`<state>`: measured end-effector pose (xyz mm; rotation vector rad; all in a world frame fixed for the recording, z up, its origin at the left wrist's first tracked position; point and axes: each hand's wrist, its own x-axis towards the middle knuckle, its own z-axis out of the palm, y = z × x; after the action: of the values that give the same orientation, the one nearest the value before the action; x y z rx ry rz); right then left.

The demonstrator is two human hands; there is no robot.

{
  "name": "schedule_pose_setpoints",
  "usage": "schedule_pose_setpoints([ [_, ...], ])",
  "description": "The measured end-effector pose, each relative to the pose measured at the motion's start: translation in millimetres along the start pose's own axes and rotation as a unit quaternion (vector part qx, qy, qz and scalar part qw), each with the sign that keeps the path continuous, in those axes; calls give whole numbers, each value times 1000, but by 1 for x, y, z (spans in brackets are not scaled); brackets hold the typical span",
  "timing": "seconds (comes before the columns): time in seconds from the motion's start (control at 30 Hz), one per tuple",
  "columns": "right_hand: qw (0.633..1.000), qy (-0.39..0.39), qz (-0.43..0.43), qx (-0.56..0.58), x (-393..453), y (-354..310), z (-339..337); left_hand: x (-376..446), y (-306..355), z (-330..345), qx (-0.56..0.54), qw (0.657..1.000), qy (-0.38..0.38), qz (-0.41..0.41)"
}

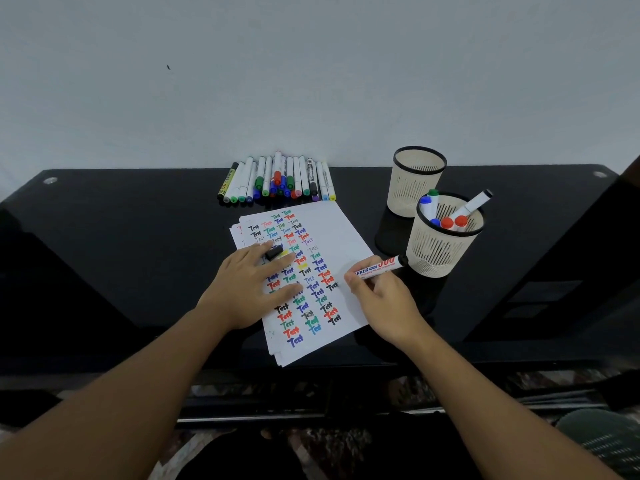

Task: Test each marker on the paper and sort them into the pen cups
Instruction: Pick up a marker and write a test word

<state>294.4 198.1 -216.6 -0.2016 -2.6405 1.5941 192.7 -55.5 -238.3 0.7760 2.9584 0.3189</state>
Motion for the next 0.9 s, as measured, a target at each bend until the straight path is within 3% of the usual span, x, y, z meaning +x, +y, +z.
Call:
schedule_pose_setpoints([
  [0.3, 1000, 7, 1, -4, 1, -1, 1, -1, 0, -1, -13, 1000, 2, -2],
  [0.43, 999, 17, -22, 45, 2, 1, -1, -5, 4, -8, -100, 995, 6, -24],
  [0.53, 998, 13, -33, 58, 2, 3, 1, -4, 6, -16, -185, 980, 43, -59],
  [0.73, 998, -23, -55, -8, 0, 6, -1, 16, 17, -8, -217, 952, 115, -185],
  [0.9, 994, -100, 5, 50, 8, 3, -7, 12, 19, 7, -194, 947, 200, -160],
])
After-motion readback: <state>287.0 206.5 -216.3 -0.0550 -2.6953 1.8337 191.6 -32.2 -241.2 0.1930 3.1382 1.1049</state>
